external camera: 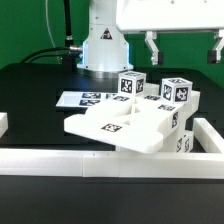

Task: Assemble chair

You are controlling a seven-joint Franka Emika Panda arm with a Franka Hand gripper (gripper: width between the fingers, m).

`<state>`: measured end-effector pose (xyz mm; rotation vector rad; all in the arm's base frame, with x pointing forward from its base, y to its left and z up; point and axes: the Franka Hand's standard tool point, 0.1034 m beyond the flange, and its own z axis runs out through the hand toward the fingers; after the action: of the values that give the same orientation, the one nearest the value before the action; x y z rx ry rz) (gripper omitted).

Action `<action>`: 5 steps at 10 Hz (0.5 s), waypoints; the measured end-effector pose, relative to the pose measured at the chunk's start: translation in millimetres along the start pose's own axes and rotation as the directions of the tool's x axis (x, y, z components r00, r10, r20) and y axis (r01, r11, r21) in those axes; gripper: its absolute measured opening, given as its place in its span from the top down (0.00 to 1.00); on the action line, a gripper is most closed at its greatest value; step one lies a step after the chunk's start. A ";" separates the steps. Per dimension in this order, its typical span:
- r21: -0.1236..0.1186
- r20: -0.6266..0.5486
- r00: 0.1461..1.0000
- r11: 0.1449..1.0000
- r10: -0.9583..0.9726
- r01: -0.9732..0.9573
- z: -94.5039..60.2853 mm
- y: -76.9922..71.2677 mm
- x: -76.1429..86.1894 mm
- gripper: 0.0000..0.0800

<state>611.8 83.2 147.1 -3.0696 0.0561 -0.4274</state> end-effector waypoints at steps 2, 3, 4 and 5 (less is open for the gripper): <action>0.003 0.138 0.990 0.999 -0.042 0.042 3.0 11.1 -0.9 0.19; 0.003 0.210 0.975 0.997 -0.075 0.076 6.1 21.0 10.5 0.19; 0.008 0.255 0.958 0.991 -0.133 0.136 9.0 26.0 21.3 0.19; 0.008 0.303 0.946 0.993 -0.112 0.114 9.2 24.2 19.2 0.19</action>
Offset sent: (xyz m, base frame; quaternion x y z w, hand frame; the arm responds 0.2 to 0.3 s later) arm 0.0439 -0.0197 -0.0014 0.0003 -0.1569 -0.1788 0.9713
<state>632.0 58.6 142.4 -3.1168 -0.1292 0.0462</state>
